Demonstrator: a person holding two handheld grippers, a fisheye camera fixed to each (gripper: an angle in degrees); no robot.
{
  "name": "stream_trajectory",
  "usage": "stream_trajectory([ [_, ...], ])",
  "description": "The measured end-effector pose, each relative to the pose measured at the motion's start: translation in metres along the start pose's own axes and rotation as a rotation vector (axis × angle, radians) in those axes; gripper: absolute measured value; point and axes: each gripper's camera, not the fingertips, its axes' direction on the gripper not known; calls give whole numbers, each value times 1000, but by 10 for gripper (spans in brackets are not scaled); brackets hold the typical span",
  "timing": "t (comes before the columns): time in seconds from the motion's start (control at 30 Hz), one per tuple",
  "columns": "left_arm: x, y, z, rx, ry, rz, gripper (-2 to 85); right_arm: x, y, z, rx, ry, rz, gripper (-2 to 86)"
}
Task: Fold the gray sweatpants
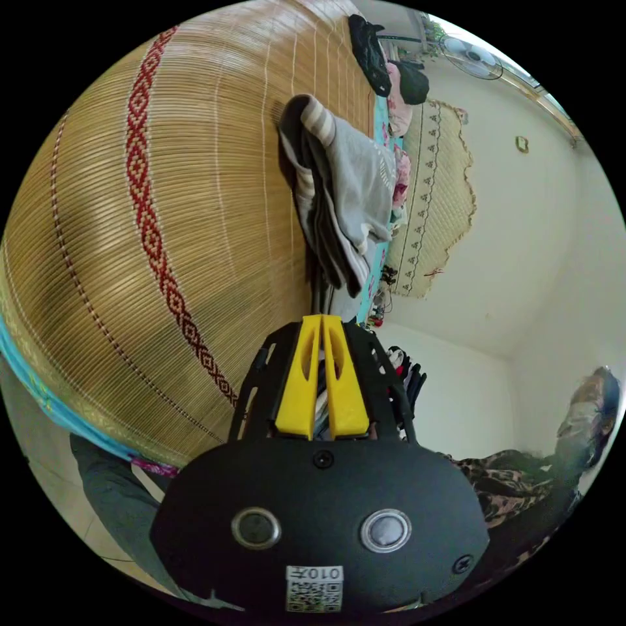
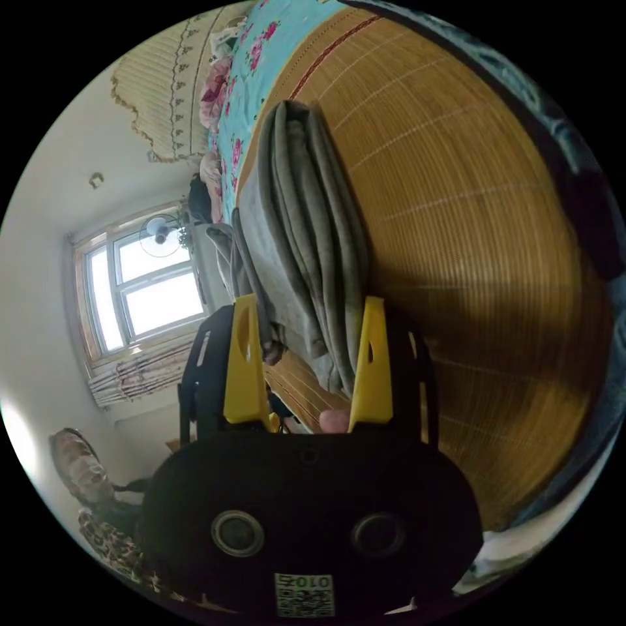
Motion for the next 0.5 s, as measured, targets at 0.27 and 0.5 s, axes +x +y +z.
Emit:
stream_trajectory([
  [0.27,14,-3,-5,-36,60,18,7,-15,-26,55,-127,61,4,100],
  [0.5,42,-2,45,-199,35,61,74,-64,-14,70,-246,-23,-36,78],
])
